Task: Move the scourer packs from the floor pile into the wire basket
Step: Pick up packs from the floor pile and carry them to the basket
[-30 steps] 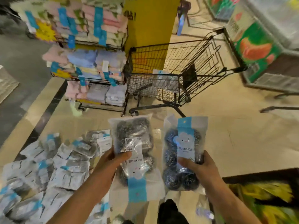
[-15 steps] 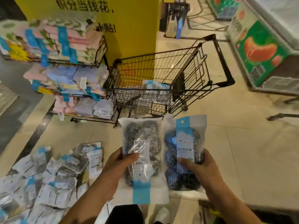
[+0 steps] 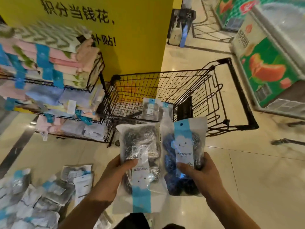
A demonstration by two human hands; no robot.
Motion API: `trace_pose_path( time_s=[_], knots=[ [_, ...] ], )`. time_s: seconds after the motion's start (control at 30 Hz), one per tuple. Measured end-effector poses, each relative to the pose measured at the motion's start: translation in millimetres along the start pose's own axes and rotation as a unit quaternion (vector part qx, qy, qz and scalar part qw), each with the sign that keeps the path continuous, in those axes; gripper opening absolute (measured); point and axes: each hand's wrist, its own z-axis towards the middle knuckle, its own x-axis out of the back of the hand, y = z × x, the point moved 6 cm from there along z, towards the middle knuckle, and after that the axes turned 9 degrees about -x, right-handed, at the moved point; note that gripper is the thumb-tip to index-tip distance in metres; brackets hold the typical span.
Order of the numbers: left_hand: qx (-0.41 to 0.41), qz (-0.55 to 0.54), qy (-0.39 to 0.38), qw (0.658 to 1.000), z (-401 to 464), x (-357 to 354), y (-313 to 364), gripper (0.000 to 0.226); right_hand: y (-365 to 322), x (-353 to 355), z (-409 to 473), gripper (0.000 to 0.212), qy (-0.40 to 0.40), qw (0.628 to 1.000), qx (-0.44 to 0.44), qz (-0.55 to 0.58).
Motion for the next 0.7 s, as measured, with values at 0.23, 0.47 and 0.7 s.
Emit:
trace_pose_path(
  time_s=[0.23,0.47,0.7],
  knots=[
    [-0.02,0.025,-0.008,0.999,100.0,-17.6,53.3,0.069,-66.4,-6.7,69.1,0.056,-0.02,0.999,-0.008,0.046],
    [-0.004,0.059,0.026,0.998,205.3,-40.1,80.6,0.029,-129.2,-11.8,191.2,0.053,-0.074,0.996,-0.02,0.047],
    [0.03,0.093,0.075,0.992,293.4,-40.3,96.7,0.042,-154.8,-47.2,284.8,0.055,-0.091,0.995,-0.034,-0.023]
  ],
)
